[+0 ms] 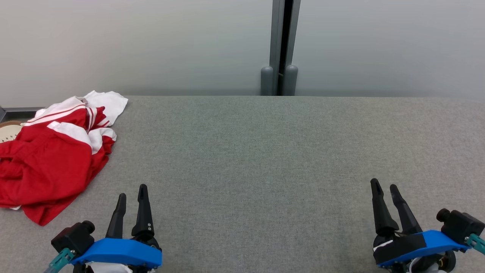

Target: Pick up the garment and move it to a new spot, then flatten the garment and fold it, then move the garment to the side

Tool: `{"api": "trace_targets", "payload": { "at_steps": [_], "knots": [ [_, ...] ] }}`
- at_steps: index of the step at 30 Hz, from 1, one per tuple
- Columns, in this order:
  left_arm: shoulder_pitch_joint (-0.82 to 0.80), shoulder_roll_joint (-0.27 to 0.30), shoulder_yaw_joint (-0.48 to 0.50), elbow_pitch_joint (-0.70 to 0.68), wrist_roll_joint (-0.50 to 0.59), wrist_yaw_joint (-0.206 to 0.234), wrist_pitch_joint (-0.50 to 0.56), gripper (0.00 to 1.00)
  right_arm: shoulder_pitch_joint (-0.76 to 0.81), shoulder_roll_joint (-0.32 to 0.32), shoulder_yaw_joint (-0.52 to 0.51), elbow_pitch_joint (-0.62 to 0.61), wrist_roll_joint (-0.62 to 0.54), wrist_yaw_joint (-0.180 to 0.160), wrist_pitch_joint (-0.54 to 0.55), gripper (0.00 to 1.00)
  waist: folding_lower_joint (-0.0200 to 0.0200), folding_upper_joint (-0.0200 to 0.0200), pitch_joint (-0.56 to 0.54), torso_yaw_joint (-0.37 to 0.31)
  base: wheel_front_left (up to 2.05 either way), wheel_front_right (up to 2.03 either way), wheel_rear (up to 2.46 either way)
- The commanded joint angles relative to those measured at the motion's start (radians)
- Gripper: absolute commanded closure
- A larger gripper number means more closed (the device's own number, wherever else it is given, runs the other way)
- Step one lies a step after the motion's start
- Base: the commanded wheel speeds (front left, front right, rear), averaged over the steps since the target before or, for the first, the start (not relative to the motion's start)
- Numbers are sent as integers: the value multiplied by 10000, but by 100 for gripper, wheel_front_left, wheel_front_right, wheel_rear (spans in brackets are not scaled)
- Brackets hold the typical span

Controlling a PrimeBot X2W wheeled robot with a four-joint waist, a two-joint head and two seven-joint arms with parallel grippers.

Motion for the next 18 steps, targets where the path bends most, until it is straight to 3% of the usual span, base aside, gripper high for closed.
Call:
{"api": "trace_targets", "payload": {
  "at_steps": [1, 18],
  "knots": [
    [-50, 59, -66, -61, 227, 22, -86, 0, -83, -80, 29, -52, -235, 17, -91, 0, 0, 0, 3, 0, 0, 0, 0],
    [18, 62, -216, 368, 1867, 65, -527, 0, -161, -95, 269, 581, -2284, 20, -526, 0, 0, 0, 60, -2, 0, 0, 0]
  ]
}}
